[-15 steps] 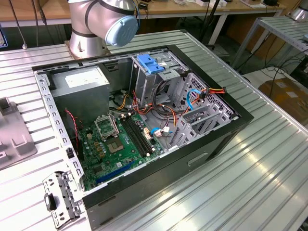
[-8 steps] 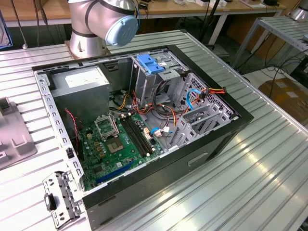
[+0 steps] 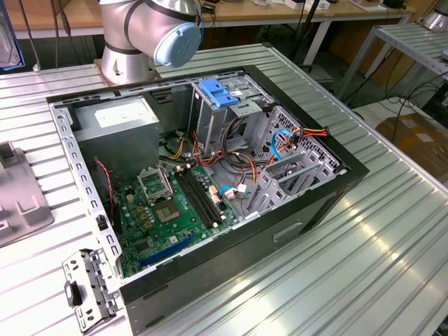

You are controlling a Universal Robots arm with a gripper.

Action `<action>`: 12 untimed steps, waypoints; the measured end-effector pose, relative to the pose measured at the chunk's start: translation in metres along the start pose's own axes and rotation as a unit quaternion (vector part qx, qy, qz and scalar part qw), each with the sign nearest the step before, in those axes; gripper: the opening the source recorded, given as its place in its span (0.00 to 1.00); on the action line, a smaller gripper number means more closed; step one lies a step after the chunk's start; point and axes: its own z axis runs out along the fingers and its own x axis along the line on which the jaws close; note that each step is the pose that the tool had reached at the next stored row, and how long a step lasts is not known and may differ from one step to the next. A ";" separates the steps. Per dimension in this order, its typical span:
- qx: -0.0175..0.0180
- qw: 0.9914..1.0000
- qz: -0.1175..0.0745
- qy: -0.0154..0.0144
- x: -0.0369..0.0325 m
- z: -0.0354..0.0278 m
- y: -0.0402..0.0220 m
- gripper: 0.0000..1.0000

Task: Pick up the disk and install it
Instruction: 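Pick up the disk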

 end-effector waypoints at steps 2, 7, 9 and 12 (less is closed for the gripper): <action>0.000 1.000 0.000 0.000 0.0002 -0.0001 -0.0028 0.37; 0.000 1.000 0.000 0.000 0.0009 -0.0003 -0.0117 0.37; 0.000 1.000 0.000 0.000 0.0010 -0.0004 -0.0142 0.37; 0.000 1.000 0.000 0.000 0.0014 -0.0005 -0.0189 0.37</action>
